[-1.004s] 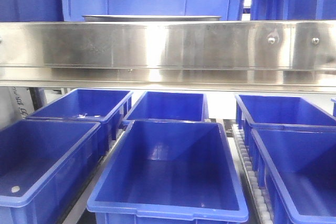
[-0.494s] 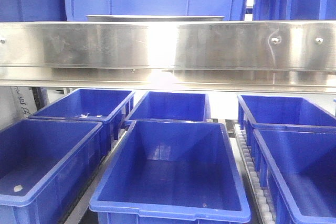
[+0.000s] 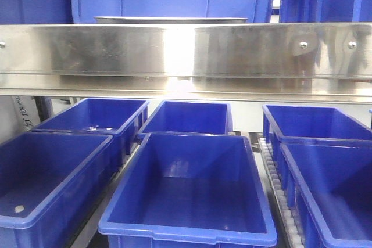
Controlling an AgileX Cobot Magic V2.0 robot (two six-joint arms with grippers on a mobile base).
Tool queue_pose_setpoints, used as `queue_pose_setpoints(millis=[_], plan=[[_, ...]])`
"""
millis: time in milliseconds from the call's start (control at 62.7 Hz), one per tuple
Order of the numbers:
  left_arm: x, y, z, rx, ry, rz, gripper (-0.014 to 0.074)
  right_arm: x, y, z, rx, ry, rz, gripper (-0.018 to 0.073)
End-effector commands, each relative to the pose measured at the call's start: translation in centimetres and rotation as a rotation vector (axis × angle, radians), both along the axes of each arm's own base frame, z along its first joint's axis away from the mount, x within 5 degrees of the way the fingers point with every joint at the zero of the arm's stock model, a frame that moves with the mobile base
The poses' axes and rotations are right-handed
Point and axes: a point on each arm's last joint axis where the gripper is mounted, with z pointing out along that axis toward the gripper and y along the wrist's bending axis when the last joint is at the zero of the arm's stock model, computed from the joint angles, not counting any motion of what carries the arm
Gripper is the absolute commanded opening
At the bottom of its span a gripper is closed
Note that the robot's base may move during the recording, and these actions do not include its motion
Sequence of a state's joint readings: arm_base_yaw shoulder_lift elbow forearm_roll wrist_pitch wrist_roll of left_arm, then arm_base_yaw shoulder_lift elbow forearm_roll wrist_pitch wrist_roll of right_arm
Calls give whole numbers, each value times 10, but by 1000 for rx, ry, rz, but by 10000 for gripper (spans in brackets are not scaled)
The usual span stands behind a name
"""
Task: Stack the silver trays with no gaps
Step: 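Withdraw both grippers down away from the stacked trays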
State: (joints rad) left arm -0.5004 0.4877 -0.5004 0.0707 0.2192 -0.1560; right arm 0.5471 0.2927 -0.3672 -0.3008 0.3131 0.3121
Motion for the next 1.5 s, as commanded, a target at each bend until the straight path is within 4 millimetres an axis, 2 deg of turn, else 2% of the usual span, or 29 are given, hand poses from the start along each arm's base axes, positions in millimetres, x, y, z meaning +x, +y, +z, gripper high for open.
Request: queue_pose_setpoints(millis=[0, 271, 478, 574, 701, 909, 973, 1483], plan=[[0, -1, 18, -47, -110, -14, -48, -1, 2, 16, 20, -105, 24, 50], [0, -2, 16, -50, -93, -15, -48, -1, 2, 16, 20, -105, 24, 50], [-24, 18, 9, 39, -165, 50, -48, -1, 2, 16, 20, -105, 24, 50], [-35, 29, -9, 36, -202, 146, -48, -1, 2, 16, 20, -105, 24, 50], [-45, 38, -48, 17, -212, 261, -48, -1, 2, 16, 20, -105, 24, 50], [-45, 43, -101, -1, -287, 357, -48, -1, 2, 16, 20, -105, 24, 50], [-42, 44, -111, -15, -339, 377, -48, -1, 2, 16, 21, -106, 24, 50], [-41, 44, -113, -2, -296, 374, -48, -1, 2, 16, 20, -105, 24, 50]])
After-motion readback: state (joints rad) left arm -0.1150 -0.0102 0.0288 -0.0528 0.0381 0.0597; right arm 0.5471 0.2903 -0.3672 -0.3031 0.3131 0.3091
